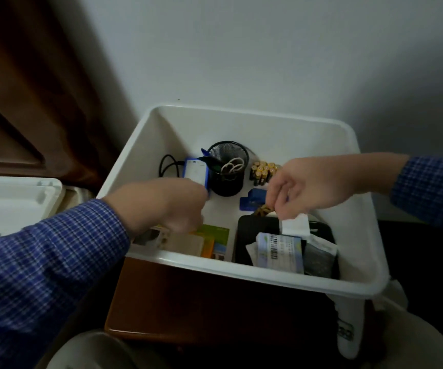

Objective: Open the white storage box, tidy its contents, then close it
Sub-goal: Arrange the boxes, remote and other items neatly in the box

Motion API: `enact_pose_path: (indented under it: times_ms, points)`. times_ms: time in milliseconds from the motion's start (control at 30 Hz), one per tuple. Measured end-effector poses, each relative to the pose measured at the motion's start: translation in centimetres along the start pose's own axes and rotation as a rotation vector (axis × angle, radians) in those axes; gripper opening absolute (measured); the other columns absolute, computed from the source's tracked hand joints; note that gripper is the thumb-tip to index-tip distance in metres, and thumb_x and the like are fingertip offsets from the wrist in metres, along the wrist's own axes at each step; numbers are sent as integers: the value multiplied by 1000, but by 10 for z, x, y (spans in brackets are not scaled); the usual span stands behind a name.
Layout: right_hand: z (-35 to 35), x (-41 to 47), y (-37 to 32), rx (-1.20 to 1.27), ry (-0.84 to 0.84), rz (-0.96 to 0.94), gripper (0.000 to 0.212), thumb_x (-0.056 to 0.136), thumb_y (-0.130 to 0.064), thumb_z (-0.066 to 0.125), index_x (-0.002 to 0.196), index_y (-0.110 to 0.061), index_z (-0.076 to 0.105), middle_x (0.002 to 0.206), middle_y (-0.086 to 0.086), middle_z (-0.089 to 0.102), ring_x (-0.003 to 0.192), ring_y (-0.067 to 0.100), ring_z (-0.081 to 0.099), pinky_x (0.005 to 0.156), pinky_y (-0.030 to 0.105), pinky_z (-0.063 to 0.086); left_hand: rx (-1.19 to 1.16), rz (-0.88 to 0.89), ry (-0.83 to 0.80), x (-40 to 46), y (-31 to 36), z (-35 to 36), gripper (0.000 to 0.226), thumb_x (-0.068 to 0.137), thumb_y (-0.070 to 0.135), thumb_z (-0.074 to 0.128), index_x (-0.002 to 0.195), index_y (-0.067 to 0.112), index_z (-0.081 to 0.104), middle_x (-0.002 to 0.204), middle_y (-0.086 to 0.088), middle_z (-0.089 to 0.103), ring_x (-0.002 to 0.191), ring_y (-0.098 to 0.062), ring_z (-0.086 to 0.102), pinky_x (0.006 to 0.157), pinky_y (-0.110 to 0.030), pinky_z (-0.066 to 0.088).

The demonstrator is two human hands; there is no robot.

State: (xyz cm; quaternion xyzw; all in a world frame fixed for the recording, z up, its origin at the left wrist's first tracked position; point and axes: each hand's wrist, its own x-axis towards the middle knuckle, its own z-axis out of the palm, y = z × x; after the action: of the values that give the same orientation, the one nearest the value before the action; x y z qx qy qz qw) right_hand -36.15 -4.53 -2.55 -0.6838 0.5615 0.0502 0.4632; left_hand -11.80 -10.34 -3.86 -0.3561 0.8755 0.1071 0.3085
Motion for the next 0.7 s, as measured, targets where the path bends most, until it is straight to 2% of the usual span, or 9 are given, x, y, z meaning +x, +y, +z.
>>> enact_pose_path:
  times_ms: [33, 67, 133, 200, 267, 333, 400, 633, 700]
  points:
    - [3, -6, 6, -11, -4, -5, 20, 87, -26, 76, 103, -31, 67, 92, -12, 75, 86, 5, 71, 79, 21, 57, -105, 67, 63, 0, 9, -6, 25, 94, 28, 51, 76, 13, 60, 77, -3, 61, 68, -16, 58, 58, -31, 48]
    - [6, -10, 10, -38, 13, -9, 23, 85, -27, 78, 102, -35, 65, 89, -21, 72, 87, 1, 69, 76, 14, 53, -253, 128, 59, 0, 18, -11, 25, 95, 33, 53, 85, 14, 66, 83, -2, 66, 75, -16, 63, 65, -33, 53]
    - [8, -16, 12, -143, 77, -7, 30, 81, -34, 80, 104, -40, 62, 83, -34, 63, 89, -4, 64, 70, 9, 47, -499, 214, -41, -1, 39, -16, 28, 93, 46, 59, 101, 21, 69, 95, 4, 70, 84, -11, 66, 76, -31, 55]
    - [7, -19, 13, -219, 92, 7, 42, 75, -44, 83, 110, -40, 58, 93, -28, 59, 89, -2, 61, 70, 11, 44, -550, 239, -80, 2, 55, -13, 35, 88, 54, 65, 107, 25, 66, 93, 9, 69, 79, -3, 65, 70, -22, 54]
    - [11, -18, 14, -263, 49, 29, 54, 72, -49, 84, 115, -36, 56, 106, -20, 56, 93, 5, 61, 74, 19, 50, -544, 252, -76, 6, 64, -6, 37, 84, 54, 71, 108, 27, 63, 92, 11, 67, 76, 1, 64, 64, -15, 53]
    - [17, -15, 15, -288, 33, 36, 55, 71, -49, 85, 114, -33, 54, 105, -15, 59, 93, 8, 61, 80, 29, 56, -545, 258, -80, 9, 69, 1, 42, 82, 52, 75, 111, 27, 60, 99, 9, 67, 85, -3, 65, 76, -25, 58]
    - [22, -13, 16, -312, 46, 33, 53, 71, -48, 85, 109, -35, 51, 101, -14, 60, 92, 9, 61, 82, 33, 57, -567, 250, -90, 11, 70, 4, 44, 79, 50, 78, 112, 26, 60, 102, 9, 68, 89, -6, 66, 82, -33, 60]
    - [23, -9, 20, -285, 12, 61, 57, 72, -47, 86, 115, -34, 52, 99, -11, 65, 87, 7, 64, 79, 32, 59, -633, 239, -103, 12, 64, -1, 38, 83, 45, 77, 110, 20, 66, 105, 4, 71, 95, -12, 68, 89, -37, 58]
    - [21, -8, 21, -286, -7, 59, 60, 71, -45, 86, 119, -34, 52, 101, -10, 66, 87, 6, 65, 77, 30, 58, -750, 228, -135, 13, 59, -1, 32, 86, 40, 75, 106, 16, 67, 94, 6, 73, 85, -8, 70, 80, -30, 59]
